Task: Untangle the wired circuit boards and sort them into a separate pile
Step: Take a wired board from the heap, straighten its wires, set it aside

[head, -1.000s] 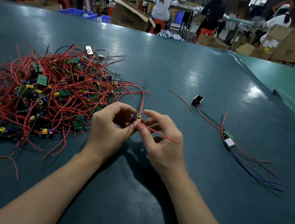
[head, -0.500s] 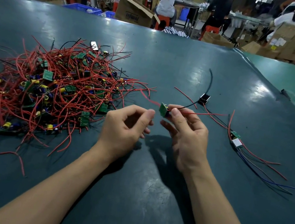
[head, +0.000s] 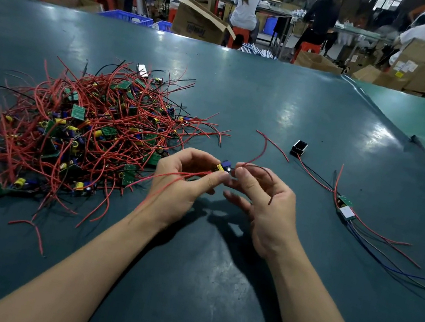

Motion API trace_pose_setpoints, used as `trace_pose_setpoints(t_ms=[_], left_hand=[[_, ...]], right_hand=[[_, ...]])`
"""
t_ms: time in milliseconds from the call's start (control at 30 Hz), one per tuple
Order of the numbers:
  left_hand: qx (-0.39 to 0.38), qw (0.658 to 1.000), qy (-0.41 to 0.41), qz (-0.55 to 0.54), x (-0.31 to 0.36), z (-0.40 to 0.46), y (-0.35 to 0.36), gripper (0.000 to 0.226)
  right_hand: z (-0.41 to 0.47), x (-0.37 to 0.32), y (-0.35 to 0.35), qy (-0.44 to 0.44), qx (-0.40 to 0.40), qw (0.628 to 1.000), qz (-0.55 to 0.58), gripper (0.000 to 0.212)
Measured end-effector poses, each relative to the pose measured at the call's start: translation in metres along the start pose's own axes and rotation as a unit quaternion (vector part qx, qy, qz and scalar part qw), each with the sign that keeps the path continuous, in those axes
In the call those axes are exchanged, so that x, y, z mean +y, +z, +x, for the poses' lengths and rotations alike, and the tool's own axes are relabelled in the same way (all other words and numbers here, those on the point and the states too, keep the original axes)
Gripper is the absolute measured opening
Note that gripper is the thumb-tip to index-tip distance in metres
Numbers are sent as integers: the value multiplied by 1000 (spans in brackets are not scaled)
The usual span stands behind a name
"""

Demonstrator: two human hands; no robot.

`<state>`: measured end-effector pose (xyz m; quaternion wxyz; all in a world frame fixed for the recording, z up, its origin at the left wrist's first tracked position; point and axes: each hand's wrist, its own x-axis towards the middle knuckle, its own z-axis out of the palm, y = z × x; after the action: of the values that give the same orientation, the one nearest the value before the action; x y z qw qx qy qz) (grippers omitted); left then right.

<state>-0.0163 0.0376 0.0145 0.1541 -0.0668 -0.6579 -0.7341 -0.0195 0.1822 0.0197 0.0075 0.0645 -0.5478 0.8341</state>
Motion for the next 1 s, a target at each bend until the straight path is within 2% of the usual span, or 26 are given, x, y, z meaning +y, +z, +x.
trace_pose_setpoints(t_ms=[133, 267, 433, 633, 767, 1000], left_hand=[[3, 1000, 8, 17, 1, -2, 3, 30], [-20, 1000, 13, 10, 3, -3, 1, 23], [-10, 1000, 12, 7, 3, -3, 0, 25], [-32, 999, 14, 34, 2, -4, 1, 26], [-26, 999, 4, 27, 3, -3, 0, 23], [-25, 1000, -18, -7, 4, -3, -1, 18]], right_hand=[[0, 1, 1, -17, 32, 999, -30, 3], [3, -3, -1, 24, 54, 998, -11, 14], [3, 0, 1, 79, 94, 992, -17, 28], [1, 0, 2, 50, 80, 991, -92, 20], [2, -3, 0, 44, 64, 992, -102, 23], [10, -11, -11, 6, 199, 979, -32, 24]])
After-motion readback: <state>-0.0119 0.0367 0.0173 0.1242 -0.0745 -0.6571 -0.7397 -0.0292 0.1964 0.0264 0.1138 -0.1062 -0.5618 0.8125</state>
